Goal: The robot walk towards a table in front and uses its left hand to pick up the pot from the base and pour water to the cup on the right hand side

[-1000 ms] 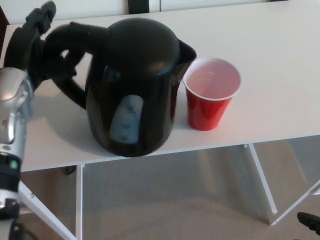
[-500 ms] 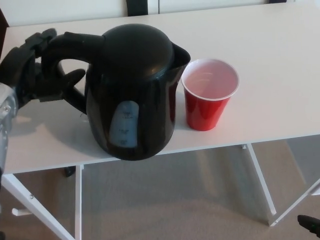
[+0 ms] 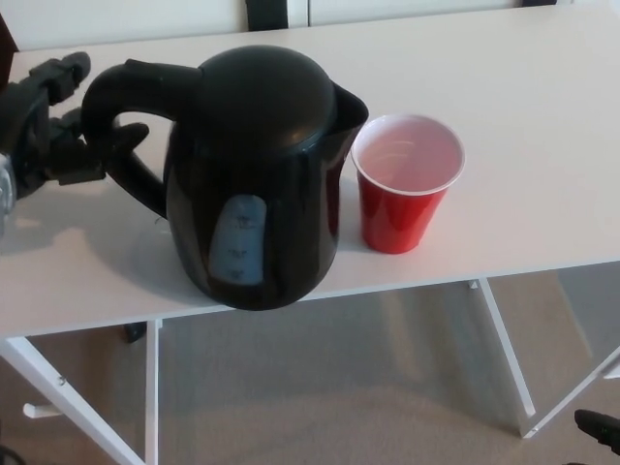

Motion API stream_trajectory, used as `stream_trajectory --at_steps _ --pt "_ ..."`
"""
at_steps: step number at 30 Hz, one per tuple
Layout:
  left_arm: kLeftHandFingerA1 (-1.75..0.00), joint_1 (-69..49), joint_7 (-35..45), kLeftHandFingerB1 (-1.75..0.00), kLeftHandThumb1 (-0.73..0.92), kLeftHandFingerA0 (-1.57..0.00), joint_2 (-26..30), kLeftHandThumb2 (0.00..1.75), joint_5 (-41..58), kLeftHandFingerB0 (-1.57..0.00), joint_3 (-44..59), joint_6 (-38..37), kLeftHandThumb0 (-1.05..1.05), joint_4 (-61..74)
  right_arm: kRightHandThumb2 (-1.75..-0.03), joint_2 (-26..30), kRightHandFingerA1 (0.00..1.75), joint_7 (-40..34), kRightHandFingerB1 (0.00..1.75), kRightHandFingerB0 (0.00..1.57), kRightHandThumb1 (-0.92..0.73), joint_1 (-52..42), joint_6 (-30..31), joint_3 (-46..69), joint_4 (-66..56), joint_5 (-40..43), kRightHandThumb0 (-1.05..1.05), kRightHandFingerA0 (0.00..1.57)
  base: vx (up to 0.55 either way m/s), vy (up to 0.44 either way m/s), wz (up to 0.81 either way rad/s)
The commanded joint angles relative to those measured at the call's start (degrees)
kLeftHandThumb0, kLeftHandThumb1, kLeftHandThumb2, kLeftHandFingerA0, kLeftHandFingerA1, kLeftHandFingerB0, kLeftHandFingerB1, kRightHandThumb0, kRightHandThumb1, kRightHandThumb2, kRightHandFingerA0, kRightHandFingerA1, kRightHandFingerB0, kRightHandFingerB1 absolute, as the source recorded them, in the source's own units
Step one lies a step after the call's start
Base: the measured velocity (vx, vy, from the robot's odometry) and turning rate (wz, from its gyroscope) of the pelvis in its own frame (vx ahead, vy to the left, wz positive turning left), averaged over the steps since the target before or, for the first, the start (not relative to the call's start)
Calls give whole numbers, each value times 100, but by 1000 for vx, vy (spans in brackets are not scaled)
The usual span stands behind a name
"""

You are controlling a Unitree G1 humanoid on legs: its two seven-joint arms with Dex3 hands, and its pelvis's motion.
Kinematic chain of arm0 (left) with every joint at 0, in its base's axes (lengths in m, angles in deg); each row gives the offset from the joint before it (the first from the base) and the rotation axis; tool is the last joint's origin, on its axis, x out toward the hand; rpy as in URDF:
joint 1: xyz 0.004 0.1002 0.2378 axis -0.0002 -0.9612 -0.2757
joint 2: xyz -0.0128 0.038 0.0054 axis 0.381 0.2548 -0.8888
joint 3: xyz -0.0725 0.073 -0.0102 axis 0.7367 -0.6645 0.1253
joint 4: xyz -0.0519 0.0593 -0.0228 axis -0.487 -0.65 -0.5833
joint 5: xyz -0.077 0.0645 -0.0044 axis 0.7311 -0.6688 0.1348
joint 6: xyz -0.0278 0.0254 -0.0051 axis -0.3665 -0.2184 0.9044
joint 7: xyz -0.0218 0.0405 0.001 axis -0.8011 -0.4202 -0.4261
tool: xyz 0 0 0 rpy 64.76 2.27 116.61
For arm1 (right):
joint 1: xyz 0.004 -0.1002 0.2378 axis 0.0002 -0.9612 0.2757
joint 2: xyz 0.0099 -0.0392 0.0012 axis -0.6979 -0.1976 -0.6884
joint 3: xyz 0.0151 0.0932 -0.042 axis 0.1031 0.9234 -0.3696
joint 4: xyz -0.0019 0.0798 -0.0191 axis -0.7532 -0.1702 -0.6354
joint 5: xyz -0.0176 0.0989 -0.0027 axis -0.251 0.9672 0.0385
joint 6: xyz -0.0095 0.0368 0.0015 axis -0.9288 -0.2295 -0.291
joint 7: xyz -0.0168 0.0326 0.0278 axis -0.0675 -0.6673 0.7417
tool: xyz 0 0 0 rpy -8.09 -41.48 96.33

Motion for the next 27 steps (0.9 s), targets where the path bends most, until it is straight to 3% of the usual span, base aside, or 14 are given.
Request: stream_trajectory --at_steps 1,14,16,27 --pt "0 119 185 0 43 0 198 55 3 0 155 -236 -75 -131 -57 90 41 8 36 34 -57 17 25 27 -12 18 -23 45 0 0 0" --pt "0 -444 779 0 44 0 745 55 109 0 335 66 -78 725 -57 89 41 47 36 35 -57 -140 -52 -44 -6 -29 -22 46 0 0 0" --pt "0 -780 1213 0 43 0 987 58 251 0 425 3 -82 1049 -56 58 41 24 36 36 -55 -140 -101 -99 52 -85 -22 47 0 0 0" --pt "0 -1152 1395 0 43 0 989 58 272 0 397 213 -81 1604 -56 90 41 43 36 36 -55 -138 -113 -81 81 -69 -24 47 0 0 0"
